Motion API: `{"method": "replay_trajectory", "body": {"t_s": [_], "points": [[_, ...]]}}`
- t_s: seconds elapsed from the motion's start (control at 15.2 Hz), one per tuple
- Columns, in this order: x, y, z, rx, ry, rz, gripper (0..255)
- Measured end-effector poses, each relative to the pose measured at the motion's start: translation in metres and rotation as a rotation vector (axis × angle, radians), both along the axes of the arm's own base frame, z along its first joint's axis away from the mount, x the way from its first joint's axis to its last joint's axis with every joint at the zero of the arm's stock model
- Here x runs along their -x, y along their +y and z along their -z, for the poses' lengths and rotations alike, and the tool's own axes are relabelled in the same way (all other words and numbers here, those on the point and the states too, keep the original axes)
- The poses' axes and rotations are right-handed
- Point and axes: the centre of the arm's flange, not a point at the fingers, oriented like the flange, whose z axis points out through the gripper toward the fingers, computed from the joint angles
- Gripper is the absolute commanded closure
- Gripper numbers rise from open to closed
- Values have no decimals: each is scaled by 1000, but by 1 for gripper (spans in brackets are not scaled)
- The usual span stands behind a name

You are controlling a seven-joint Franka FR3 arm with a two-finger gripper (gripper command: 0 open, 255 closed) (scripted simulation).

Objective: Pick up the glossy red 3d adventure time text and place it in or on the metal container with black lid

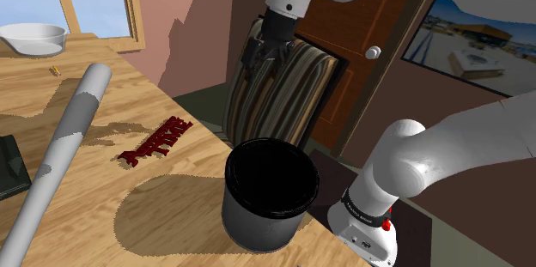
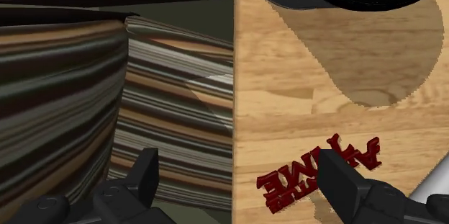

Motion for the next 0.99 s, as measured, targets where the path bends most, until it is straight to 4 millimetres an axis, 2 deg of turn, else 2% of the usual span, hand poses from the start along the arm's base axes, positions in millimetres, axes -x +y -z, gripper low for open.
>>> {"method": "replay_trajectory", "body": {"t_s": [0.99], "points": [[-83, 164, 90, 30, 52, 144, 0]]}}
